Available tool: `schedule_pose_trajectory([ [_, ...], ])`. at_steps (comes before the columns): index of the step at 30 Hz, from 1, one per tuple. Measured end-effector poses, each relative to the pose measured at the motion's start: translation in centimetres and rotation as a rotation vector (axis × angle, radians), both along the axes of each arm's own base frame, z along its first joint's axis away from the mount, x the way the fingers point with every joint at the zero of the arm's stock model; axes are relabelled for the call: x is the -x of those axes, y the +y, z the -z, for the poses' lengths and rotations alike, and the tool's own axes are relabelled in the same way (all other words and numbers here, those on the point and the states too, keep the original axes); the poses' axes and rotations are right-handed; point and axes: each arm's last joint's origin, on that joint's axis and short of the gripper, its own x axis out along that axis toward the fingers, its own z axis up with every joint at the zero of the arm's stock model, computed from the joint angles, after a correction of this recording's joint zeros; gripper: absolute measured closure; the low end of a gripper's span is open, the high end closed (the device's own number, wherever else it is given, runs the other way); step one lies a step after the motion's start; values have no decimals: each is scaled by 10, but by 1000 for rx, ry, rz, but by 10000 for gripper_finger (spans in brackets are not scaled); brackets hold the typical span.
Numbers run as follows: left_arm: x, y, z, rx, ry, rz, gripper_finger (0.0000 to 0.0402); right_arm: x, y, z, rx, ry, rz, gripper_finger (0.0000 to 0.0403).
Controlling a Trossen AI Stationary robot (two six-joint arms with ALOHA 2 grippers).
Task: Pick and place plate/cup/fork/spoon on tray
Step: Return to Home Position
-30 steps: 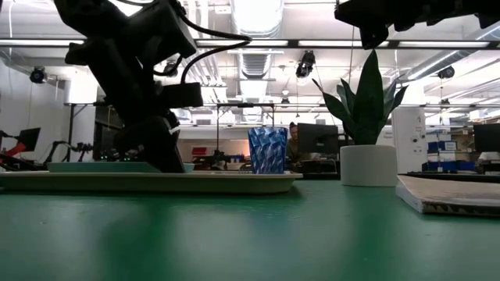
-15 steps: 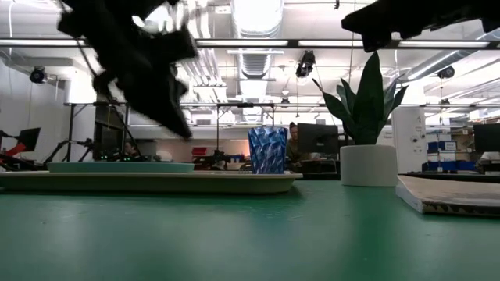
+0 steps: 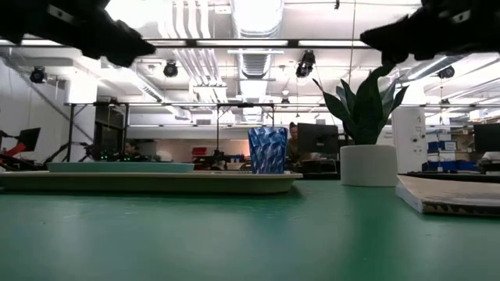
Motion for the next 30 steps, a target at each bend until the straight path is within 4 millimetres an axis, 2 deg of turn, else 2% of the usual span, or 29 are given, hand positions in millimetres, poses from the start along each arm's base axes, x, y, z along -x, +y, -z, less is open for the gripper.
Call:
schedule_pose_trajectory([
  [5, 26, 8, -1, -42, -136, -23, 401, 9, -19, 4, -11, -26, 106, 360],
  [13, 49, 15, 0, -63, -252, -51, 401, 20, -43, 2, -5, 4, 129, 360],
  [17, 56, 16, 5, -54, -281, -55, 402, 26, -44, -1, -28, -9, 61, 360],
  [30, 69, 20, 16, -46, -351, -122, 402, 51, -41, -21, 36, -185, 61, 360],
])
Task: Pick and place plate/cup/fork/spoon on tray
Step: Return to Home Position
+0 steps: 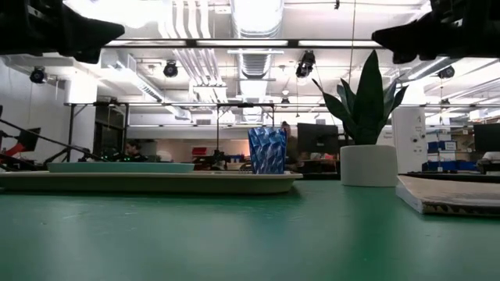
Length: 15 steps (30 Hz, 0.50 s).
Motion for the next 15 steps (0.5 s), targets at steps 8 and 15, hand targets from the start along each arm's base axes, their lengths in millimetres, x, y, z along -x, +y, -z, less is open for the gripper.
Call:
schedule_pose_trajectory([
  [8, 5, 1, 10, 7, -29, -6, 402, 8, 1, -2, 3, -23, 7, 360],
  [15, 7, 1, 9, 12, -40, -6, 402, 17, 2, -2, 7, -21, 8, 360],
])
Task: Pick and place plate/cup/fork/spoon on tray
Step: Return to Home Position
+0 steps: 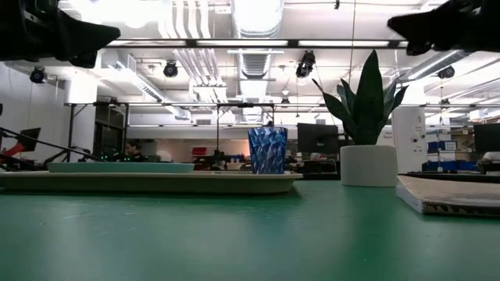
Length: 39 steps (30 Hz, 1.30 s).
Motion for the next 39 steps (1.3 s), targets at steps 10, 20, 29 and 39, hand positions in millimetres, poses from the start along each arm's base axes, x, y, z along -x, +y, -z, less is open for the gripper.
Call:
schedule_pose_trajectory([
  [10, -1, 0, 4, 38, 31, 6, 402, 19, 2, 3, 18, -5, 3, 360],
  [20, -4, -1, 19, 68, 62, 10, 402, 6, 3, 37, 9, -8, -65, 360],
  [29, -7, 0, 30, 119, 53, -16, 402, 4, 5, 42, -262, 7, -210, 360],
  [39, -8, 0, 32, 119, 66, -17, 402, 3, 5, 43, -358, 29, -225, 360],
])
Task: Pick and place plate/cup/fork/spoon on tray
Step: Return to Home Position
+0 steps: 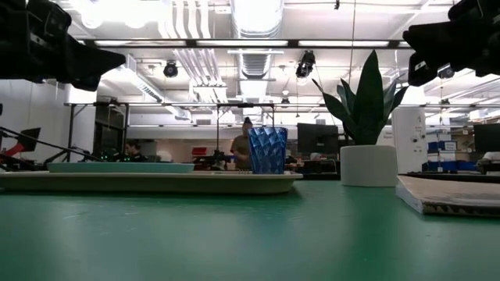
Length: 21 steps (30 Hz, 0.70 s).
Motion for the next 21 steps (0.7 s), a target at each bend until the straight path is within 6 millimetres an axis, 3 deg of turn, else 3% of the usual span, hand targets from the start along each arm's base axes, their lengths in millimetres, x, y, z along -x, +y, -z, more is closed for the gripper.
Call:
schedule_pose_trajectory([
  [21, -2, 0, 3, -4, 28, -1, 402, -1, 0, 1, -1, 9, 0, 360],
])
